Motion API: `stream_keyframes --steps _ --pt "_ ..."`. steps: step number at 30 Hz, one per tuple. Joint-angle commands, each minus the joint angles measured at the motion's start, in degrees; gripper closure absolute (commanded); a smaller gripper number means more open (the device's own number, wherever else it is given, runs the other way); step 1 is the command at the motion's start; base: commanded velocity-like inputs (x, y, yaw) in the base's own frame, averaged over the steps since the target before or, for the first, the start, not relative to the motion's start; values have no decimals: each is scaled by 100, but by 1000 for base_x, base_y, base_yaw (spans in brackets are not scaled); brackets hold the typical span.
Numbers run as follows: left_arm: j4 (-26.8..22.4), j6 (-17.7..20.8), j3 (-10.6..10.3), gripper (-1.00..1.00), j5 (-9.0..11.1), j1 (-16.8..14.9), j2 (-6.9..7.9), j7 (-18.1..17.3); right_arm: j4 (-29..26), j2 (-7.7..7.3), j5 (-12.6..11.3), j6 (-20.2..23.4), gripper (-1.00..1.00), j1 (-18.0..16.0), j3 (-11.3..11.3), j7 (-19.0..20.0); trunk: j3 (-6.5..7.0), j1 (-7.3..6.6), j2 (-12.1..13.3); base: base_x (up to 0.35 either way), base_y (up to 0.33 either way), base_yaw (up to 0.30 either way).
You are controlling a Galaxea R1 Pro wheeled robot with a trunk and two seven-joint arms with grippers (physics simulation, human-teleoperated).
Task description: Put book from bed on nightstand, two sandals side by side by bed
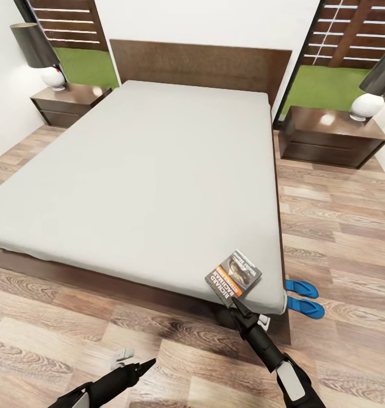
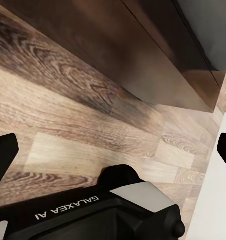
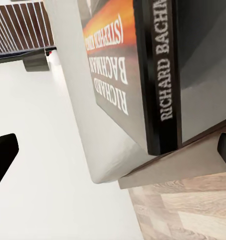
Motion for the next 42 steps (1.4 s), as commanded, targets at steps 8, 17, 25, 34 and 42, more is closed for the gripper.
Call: stream_keyframes --steps 8,17,25,34,42 --pt "9 -4 -30 -100 44 -3 3 -5 -1 6 -5 51 -100 -4 -27 14 -3 0 -2 95 0 0" --pt "11 -4 -30 -100 43 -3 3 -4 -1 6 -5 47 -100 -4 -27 13 -3 0 -2 4 0 0" --pt "11 -4 -30 -100 42 -3 3 -7 -1 6 -5 47 -100 -4 -27 13 -3 0 -2 0 0 0" --pt "13 -4 -30 -100 42 -3 3 -10 -1 6 -5 47 -100 -4 -27 13 -3 0 -2 58 0 0" --pt "13 -4 -30 -100 42 -3 3 -7 -1 6 -3 42 -100 -4 -27 13 -3 0 -2 1 0 0"
